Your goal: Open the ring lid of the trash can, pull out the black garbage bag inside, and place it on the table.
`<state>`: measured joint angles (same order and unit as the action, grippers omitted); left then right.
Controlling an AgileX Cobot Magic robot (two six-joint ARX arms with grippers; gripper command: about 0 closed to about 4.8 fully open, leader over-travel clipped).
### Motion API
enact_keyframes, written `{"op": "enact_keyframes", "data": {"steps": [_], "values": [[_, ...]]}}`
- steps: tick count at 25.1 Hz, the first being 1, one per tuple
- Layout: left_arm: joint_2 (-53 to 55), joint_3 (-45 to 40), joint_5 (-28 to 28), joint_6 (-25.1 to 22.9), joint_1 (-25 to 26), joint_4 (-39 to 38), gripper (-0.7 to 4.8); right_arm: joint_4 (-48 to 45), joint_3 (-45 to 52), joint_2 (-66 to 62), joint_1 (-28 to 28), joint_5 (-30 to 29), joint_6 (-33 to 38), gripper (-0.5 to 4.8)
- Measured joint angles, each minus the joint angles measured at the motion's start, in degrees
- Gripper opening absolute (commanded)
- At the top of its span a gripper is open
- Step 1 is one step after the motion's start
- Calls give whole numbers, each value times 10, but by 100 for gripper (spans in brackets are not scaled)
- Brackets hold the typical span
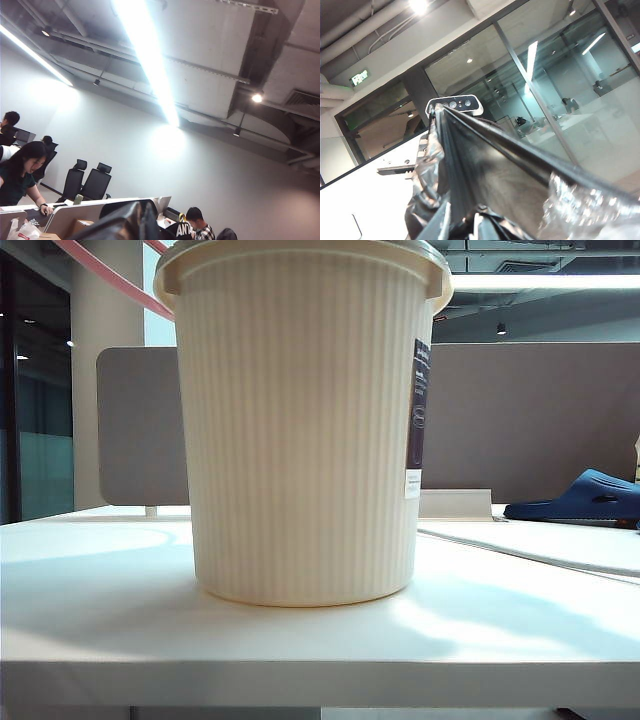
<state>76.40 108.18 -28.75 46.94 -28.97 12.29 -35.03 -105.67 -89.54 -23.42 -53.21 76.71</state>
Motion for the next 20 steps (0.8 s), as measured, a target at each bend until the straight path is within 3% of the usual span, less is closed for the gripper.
{"op": "enact_keyframes", "data": {"steps": [1, 4, 6, 17, 20], "values": [[0, 0, 3, 0, 0, -1, -6, 0, 0, 0, 0, -4, -1, 72], [0, 0, 3, 0, 0, -1, -6, 0, 0, 0, 0, -9, -5, 177], [0, 0, 4, 0, 0, -1, -6, 0, 0, 0, 0, -9, -5, 205], [-33, 0, 12, -13, 33, -18, -6, 9, 0, 0, 14, -46, -50, 213], [-46, 0, 16, -13, 42, -28, -6, 10, 0, 0, 14, -49, -53, 257]]}}
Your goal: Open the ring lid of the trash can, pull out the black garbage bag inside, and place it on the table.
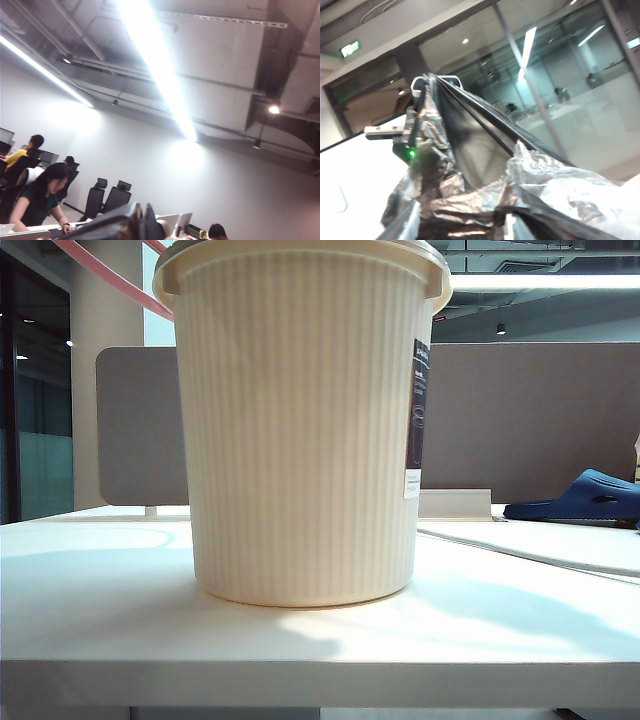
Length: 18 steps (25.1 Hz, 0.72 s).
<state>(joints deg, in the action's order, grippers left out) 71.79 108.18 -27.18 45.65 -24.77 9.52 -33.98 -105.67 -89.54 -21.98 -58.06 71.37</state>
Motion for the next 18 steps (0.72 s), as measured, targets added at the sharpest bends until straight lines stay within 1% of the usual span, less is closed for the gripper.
{"op": "enact_keyframes", "data": {"steps": [1, 3, 6, 10, 13, 18], "values": [[-4, 0, -2, 0, -1, -3, -6, 0, 0, 0, 5, -5, -1, 258], [-10, 0, -2, -3, 9, -9, -6, 8, 0, 0, 12, -6, -2, 277], [-21, 0, -2, -7, 24, -19, -6, 18, 0, 0, 10, -17, -5, 278], [-38, 0, 3, -16, 24, -31, -6, 31, 0, 0, 13, -35, -6, 279], [-45, 0, 12, -28, 24, -35, -6, 80, 0, 0, 13, -78, -6, 279], [-47, 0, 18, -35, 24, -47, -6, 126, 0, 0, 11, -120, -8, 280]]}}
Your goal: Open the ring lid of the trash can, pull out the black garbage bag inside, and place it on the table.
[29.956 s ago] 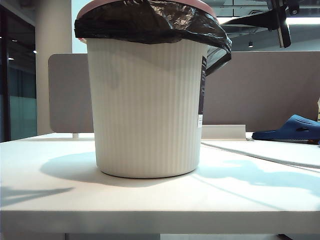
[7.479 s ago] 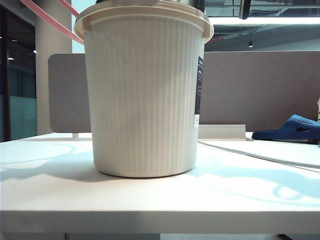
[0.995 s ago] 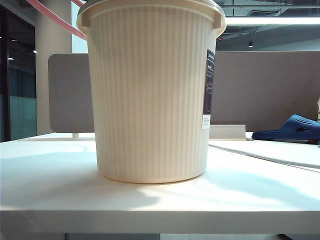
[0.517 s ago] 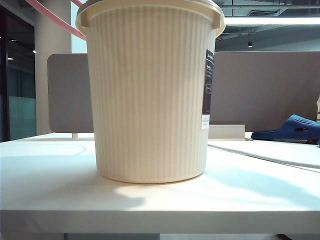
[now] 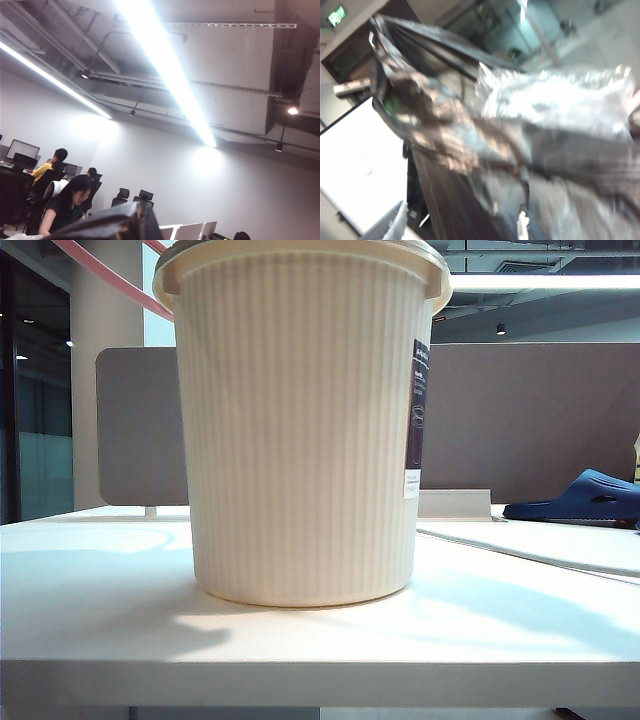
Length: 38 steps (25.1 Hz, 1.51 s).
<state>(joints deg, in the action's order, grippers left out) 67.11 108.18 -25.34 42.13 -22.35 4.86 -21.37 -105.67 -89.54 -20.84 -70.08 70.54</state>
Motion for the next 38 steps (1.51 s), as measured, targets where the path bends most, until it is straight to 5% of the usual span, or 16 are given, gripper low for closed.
{"op": "enact_keyframes", "data": {"steps": [10, 17, 25, 38], "values": [[-30, 0, 22, -66, 0, -57, -6, 119, 0, 0, 1, -29, -98, 279], [-99, 0, 107, -188, 0, -179, -6, 148, 0, 0, 1, -30, -137, 279], [-169, 0, 198, -275, 0, -290, -6, 206, 0, 0, 1, -30, -207, 279], [-229, 0, 280, -339, 0, -432, -6, 390, 0, 1, 1, 12, -387, 274]]}}
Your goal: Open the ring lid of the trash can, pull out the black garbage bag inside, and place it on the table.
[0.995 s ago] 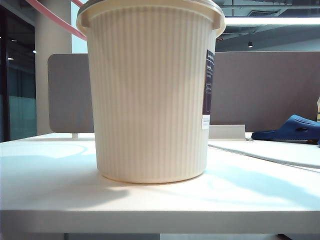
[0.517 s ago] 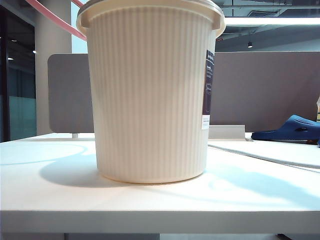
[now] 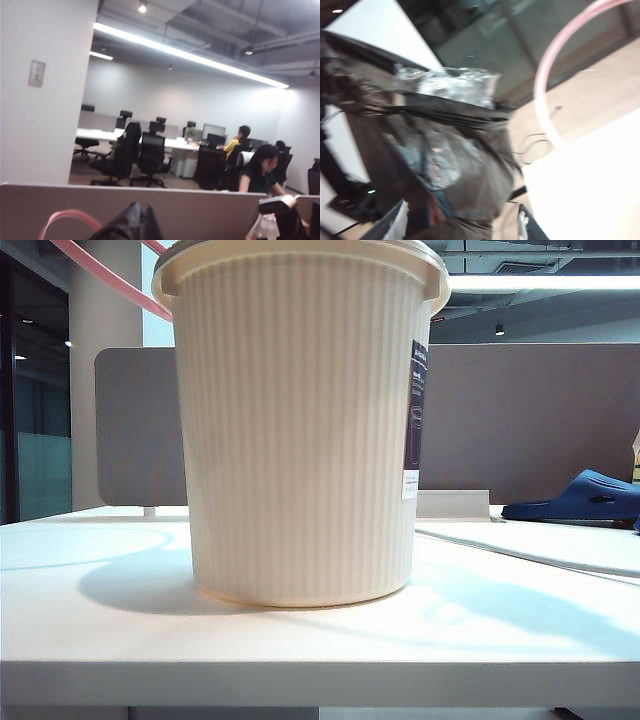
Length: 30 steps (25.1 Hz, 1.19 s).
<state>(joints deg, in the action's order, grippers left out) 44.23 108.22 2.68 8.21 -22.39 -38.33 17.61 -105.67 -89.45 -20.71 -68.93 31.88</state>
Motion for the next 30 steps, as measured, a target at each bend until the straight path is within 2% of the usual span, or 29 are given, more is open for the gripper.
{"op": "enact_keyframes", "data": {"steps": [5, 15, 20, 30], "values": [[-12, 0, 15, -10, 0, -37, -6, 74, 0, 8, 0, 47, -82, 274], [-13, -1, 37, -26, 0, -135, -6, 161, 0, 16, -1, 53, -191, 274], [-25, -14, 53, -35, 0, -151, -6, 197, 0, 26, -11, 63, -255, 274], [-38, -70, 65, -35, 0, -168, -6, 205, 0, 30, -47, 63, -303, 274]]}}
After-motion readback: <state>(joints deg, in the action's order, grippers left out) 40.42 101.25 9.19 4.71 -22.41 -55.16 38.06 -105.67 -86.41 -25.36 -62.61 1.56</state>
